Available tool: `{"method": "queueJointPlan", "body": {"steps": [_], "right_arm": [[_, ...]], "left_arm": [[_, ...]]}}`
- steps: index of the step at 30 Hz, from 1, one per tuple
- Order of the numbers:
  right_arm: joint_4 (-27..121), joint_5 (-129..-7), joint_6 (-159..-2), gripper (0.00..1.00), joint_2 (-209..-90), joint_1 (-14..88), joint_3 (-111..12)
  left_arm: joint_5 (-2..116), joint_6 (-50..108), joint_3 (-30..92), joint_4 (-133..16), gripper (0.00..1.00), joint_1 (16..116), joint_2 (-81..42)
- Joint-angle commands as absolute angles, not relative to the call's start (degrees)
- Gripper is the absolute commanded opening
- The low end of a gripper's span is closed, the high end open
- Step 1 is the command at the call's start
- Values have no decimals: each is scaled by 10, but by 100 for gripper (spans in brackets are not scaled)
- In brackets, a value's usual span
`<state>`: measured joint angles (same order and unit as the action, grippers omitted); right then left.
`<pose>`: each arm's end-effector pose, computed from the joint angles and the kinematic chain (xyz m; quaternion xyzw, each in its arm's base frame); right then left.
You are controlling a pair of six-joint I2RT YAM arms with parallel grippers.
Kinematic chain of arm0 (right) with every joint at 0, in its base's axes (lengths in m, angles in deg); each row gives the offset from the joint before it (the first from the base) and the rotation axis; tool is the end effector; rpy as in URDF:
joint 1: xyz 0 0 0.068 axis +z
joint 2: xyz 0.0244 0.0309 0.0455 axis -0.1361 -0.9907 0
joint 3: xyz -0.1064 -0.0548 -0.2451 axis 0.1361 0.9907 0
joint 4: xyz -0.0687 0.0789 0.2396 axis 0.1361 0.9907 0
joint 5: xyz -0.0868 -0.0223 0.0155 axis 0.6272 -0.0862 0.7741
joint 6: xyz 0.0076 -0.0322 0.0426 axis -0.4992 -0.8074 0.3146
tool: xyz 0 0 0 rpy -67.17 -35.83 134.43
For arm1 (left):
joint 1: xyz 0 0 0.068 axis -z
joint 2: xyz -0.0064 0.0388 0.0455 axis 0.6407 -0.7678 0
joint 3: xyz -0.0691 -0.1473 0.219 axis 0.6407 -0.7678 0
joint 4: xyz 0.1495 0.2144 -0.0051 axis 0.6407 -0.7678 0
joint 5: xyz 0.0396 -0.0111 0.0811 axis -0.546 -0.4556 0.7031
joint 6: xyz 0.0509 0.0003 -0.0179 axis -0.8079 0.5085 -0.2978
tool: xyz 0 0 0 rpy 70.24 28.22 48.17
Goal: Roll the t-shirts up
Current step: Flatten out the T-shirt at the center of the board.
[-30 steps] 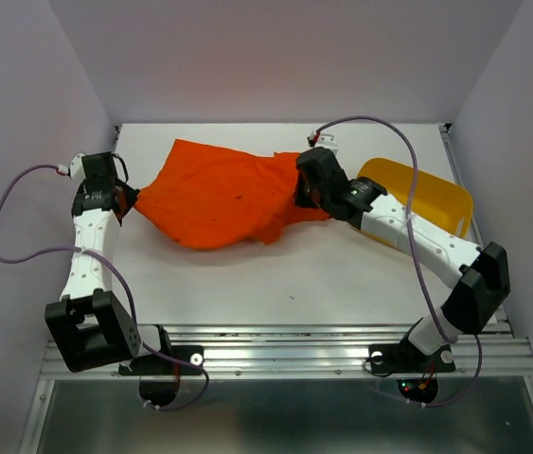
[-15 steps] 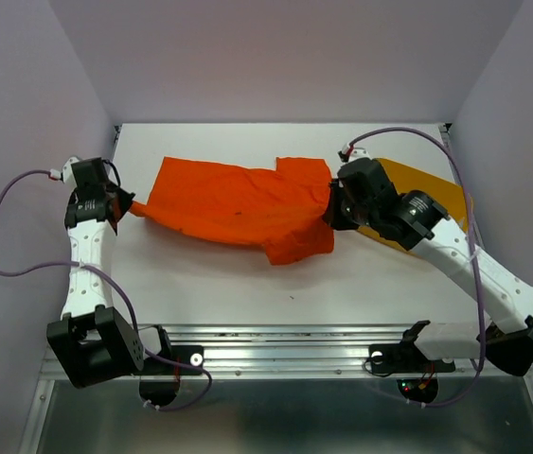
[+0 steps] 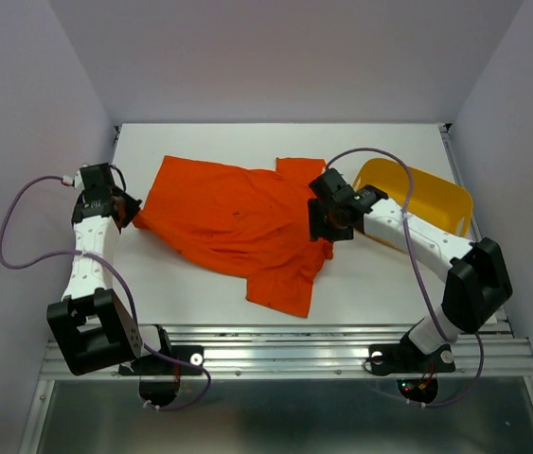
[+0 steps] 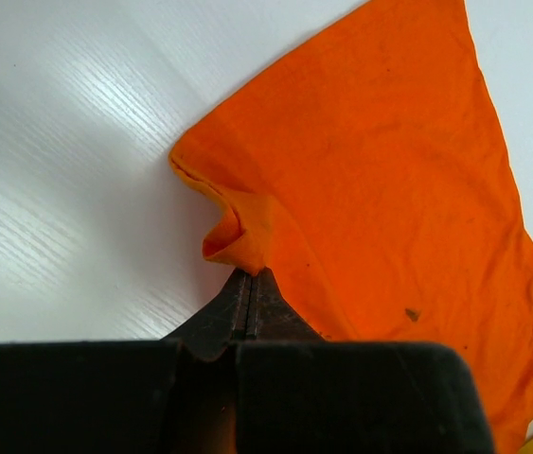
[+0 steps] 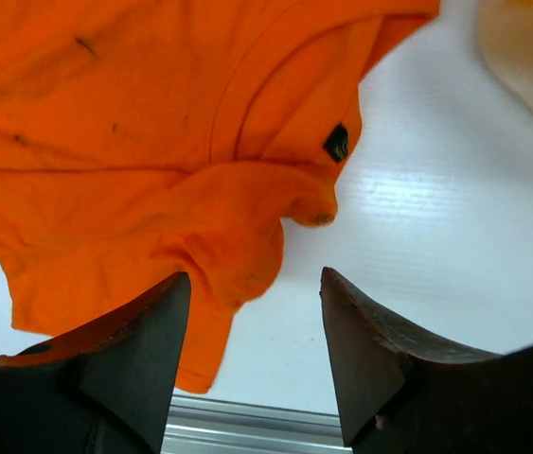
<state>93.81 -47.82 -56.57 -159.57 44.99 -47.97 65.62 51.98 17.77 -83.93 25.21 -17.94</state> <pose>0.2631 0.1901 0.2641 -0.0310 0.9698 0.0343 0.2395 0.2755 0.0721 0.2927 -0.3744 0.8204 -0.0706 0.4265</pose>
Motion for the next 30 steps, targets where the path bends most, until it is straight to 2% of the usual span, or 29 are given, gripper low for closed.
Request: {"method": "queueJointPlan", "body": {"steps": [1,2,3,7,9,20,24,30], "right_arm": [[854,-545,-524,57,-1524,452,-394],[840,-551,-508,53,-1514,452,-374],[823,-545,-501,41,-1514,452,-347],[797,-512,-484,17,-1541,452,-335],[786,-506,-487,13,-1571,452,-344],[763,-432,-511,8,-1753,452,-457],[768,-390,-541,8,-1842,452,-529],[805,-362,-596,8,-1965,414,-712]], "left_arm": [[655,509,157,-820,0,252,-156],[655,510,148,-819,0,252,-153],[655,512,143,-816,0,252,-152],[655,513,129,-813,0,252,-145],[655,512,127,-814,0,252,-141],[656,510,107,-813,0,253,-136],[656,511,105,-799,0,253,-151],[637,512,112,-785,0,258,-179]]}}
